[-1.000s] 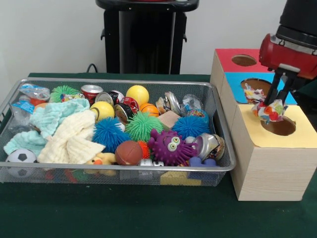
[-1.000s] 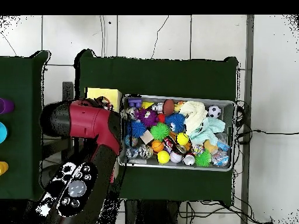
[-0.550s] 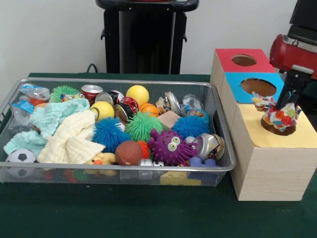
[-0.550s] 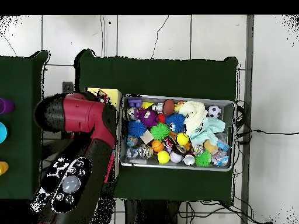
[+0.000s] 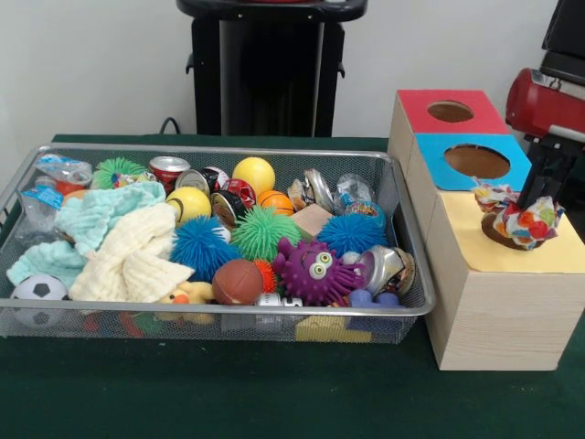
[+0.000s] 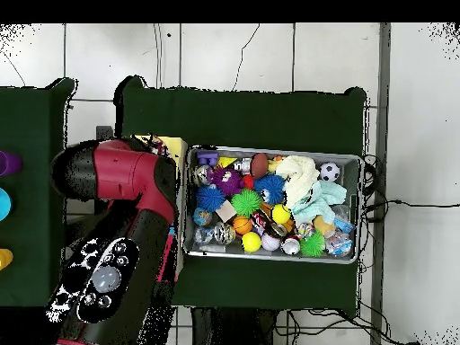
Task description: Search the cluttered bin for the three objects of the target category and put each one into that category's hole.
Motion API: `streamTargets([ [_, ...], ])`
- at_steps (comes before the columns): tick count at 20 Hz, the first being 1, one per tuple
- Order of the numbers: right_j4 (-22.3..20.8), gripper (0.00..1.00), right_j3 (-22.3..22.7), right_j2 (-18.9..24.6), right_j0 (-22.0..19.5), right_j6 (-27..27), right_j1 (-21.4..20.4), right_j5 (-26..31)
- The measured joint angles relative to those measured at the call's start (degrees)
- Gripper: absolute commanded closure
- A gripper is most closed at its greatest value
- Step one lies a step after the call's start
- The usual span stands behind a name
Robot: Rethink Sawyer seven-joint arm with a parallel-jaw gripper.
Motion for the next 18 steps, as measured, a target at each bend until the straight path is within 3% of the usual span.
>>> streamTargets([
  [18,0.0,1.00,0.0,0.0,0.0,0.0,2.3,-5.3],
])
